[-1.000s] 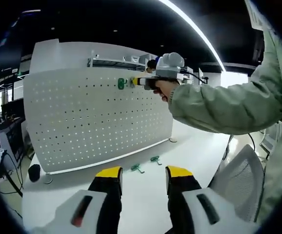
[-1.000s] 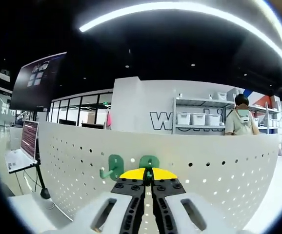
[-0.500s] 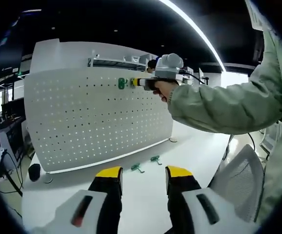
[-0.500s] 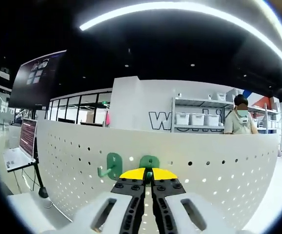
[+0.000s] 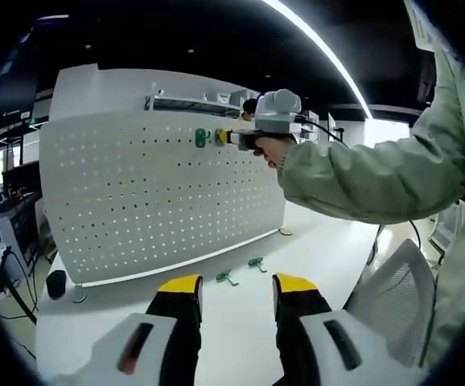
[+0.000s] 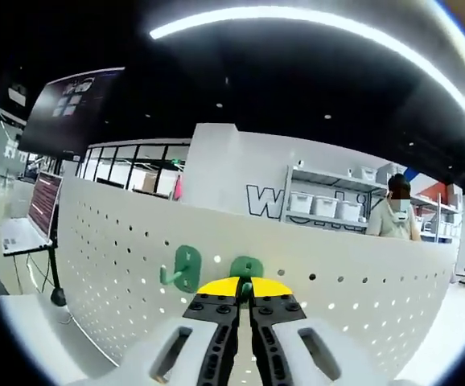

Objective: Insert the hook assembly into the mounting plate slot until the hook locks in place.

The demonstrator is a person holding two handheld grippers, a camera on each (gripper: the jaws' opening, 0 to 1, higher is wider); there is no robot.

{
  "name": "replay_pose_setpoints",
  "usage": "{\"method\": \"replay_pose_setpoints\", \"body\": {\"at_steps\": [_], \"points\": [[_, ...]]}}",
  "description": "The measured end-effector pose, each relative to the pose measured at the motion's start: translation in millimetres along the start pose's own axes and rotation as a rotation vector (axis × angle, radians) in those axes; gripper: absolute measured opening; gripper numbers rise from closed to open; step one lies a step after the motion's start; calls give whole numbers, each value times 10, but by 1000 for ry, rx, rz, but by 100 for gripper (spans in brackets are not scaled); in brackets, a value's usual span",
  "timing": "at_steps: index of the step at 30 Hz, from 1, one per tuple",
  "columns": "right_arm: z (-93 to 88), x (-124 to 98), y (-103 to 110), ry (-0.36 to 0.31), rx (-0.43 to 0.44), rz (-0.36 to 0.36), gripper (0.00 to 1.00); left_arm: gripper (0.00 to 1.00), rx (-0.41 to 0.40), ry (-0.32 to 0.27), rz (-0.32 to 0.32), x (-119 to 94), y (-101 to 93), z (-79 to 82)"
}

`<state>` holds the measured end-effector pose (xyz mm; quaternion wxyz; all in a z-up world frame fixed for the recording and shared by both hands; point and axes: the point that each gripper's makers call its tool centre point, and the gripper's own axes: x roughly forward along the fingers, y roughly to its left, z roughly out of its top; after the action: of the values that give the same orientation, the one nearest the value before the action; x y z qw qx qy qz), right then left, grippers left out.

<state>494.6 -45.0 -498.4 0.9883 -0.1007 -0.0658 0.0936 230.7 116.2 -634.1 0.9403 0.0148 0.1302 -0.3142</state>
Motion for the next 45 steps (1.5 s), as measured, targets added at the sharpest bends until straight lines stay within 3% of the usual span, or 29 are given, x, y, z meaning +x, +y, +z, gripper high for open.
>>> {"method": "replay_pose_setpoints", "body": {"at_steps": [4,14,33,45], "points": [[0,-7,6,-13,-46,-4,1,36,-2,4,-2,-1,-3,-7],[2,-12,5,-56,-67,-4,1,36,3,8,-4,17,-26,19],[8,-36,4,-80,-29,8,1,36,15,19,-14,99,-75,58],[28,-42,-4,-136,-41,-14,1,35,19,24,-5,103,-63,81]]}}
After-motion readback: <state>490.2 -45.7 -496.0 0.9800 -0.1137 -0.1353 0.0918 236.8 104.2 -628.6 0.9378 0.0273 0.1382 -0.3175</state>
